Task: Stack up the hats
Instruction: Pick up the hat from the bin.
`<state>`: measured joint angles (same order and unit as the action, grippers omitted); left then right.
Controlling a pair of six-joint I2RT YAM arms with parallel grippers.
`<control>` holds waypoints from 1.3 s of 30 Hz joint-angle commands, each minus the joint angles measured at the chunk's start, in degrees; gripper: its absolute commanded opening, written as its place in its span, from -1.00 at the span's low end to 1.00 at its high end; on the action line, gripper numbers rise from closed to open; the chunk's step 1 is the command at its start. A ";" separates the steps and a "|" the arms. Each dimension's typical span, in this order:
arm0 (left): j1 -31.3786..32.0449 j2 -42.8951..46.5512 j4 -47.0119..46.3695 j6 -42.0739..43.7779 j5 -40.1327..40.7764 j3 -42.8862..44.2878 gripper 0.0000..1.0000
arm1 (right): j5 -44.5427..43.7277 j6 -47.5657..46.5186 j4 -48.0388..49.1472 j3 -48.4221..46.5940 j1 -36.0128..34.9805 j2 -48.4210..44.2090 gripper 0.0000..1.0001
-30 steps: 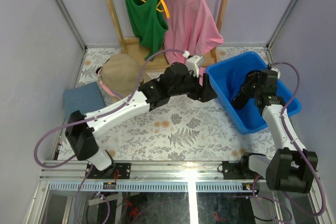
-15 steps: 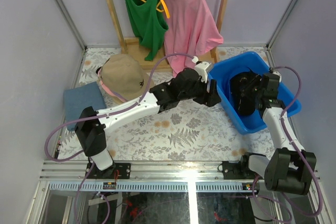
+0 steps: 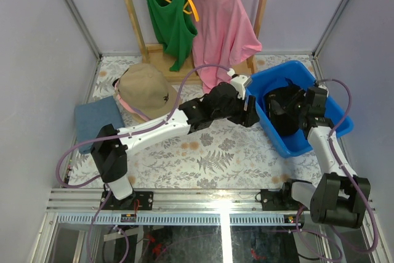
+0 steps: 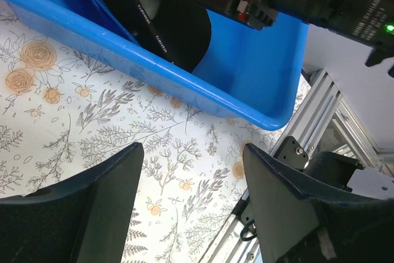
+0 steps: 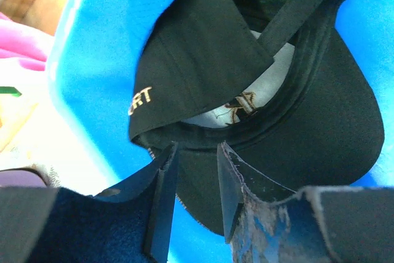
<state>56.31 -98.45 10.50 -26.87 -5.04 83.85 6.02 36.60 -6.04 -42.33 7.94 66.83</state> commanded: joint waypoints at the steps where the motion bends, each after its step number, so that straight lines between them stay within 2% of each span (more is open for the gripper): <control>1: 0.39 -0.07 -0.87 1.24 1.87 1.53 0.30 | 3.78 -1.59 2.76 -0.55 0.16 -5.98 -0.18; 7: 0.46 -1.03 -1.01 0.44 1.29 2.53 0.30 | 6.52 -4.63 -1.85 -4.44 -1.02 -4.62 -0.02; 11: 0.46 -0.87 -1.01 0.12 2.36 2.54 0.30 | 2.79 -6.96 -3.88 -5.99 -6.19 -2.37 0.02; 16: 0.46 -0.41 -0.44 0.32 3.56 2.69 0.30 | -2.03 -8.07 -5.40 -6.73 -11.07 0.90 0.03; 25: 0.46 -0.28 -0.65 0.68 3.81 2.19 0.29 | -8.84 -9.85 -7.13 -5.94 -12.32 3.10 0.01; 31: 0.41 -0.50 -1.00 0.60 3.88 1.94 0.30 | -9.23 -10.37 -6.28 -5.54 -12.68 5.93 -0.03; 36: 0.49 -0.24 -1.10 0.51 4.05 1.29 0.30 | -9.81 -9.94 -4.76 -4.61 -12.93 7.98 -0.23; 37: 0.47 -0.14 -1.10 0.51 4.13 1.21 0.30 | -10.35 -9.96 -4.92 -4.73 -12.95 7.78 -0.34; 39: 0.41 0.18 -1.10 0.46 4.31 1.05 0.30 | -11.68 -10.06 -5.60 -5.06 -12.92 6.20 -0.73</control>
<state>56.31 -99.04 10.74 -26.89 -2.26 84.51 -2.26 27.03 -12.58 -46.54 -4.56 74.89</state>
